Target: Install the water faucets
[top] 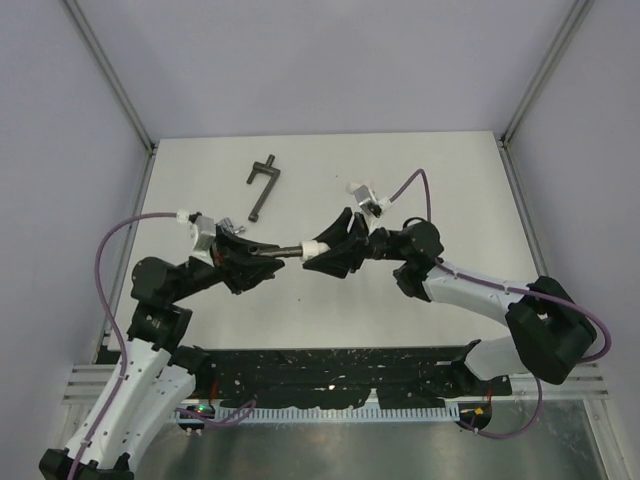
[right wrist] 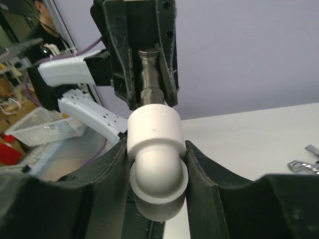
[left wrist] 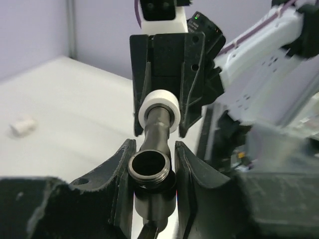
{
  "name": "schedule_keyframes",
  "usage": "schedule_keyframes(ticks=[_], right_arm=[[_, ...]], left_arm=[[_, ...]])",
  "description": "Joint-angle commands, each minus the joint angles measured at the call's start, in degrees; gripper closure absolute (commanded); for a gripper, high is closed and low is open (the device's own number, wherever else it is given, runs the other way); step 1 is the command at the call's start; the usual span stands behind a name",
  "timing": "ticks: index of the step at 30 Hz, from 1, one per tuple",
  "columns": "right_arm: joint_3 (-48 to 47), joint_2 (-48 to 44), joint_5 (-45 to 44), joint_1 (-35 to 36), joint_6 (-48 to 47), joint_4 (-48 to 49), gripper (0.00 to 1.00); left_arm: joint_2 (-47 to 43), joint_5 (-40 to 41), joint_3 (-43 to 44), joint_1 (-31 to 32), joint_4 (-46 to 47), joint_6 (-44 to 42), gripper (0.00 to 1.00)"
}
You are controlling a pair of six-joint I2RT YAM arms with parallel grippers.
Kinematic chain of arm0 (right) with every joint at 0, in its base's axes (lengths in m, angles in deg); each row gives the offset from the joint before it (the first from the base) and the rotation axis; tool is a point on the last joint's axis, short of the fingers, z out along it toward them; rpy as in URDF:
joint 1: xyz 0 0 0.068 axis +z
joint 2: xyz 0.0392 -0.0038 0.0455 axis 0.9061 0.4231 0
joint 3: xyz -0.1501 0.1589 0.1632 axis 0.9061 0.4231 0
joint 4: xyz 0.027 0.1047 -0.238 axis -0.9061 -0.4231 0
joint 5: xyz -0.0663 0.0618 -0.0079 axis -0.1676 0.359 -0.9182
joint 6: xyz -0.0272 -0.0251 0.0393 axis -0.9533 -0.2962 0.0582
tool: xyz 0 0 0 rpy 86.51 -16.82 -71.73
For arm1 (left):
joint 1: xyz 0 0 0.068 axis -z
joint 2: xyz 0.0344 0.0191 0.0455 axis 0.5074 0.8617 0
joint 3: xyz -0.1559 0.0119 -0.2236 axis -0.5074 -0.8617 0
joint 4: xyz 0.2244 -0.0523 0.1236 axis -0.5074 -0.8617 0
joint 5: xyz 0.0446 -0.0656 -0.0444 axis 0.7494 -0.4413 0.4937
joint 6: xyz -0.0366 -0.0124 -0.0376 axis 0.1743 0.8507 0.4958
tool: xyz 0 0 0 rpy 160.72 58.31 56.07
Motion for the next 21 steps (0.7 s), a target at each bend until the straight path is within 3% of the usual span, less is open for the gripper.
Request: schedule_keyframes(ticks=[1, 5, 9, 11, 12, 15, 19, 20, 21], right_arm=[[-4.0, 1.5, -5.9, 0.6, 23.0, 5.0, 0.95], [-6.8, 2.0, -6.3, 0.3, 27.5, -9.5, 0.92], [-7.2, 3.4, -5.7, 0.4, 30.0, -13.2, 0.83], [-7.4, 3.8, -6.1, 0.3, 30.0, -14.6, 0.71], [-7.4, 3.9, -6.5, 0.0, 29.2, -15.0, 0.58], [-7.3, 3.2, -6.6, -1.4, 26.6, -15.2, 0.40], [-7.0, -0.3, -6.9, -3.5, 19.3, -19.0, 0.16], [-7.1, -1.6, -6.9, -4.0, 16.1, -21.3, 0.05], [-7.1, -2.3, -6.7, -4.3, 14.2, -21.9, 0.05]], left_arm=[[-4.5, 2.8, -1.0, 0.0, -2.6, -38.5, 1.00], [-6.9, 3.0, -4.4, 0.0, -3.4, -55.3, 1.00], [-9.0, 3.9, -6.5, 0.0, -2.8, -57.2, 1.00], [-10.0, 5.0, -6.9, 0.1, -2.8, -55.0, 1.00], [-10.2, 5.5, -7.1, 0.0, -2.9, -53.3, 1.00], [-10.7, 8.1, -6.9, 0.1, -3.0, -46.2, 1.00], [-10.8, 9.7, -6.8, 0.0, -3.9, -36.1, 1.00], [-10.9, 10.1, -7.0, 0.0, -4.1, -32.8, 1.00], [-10.8, 11.1, -6.9, 0.0, -4.3, -30.1, 1.00]])
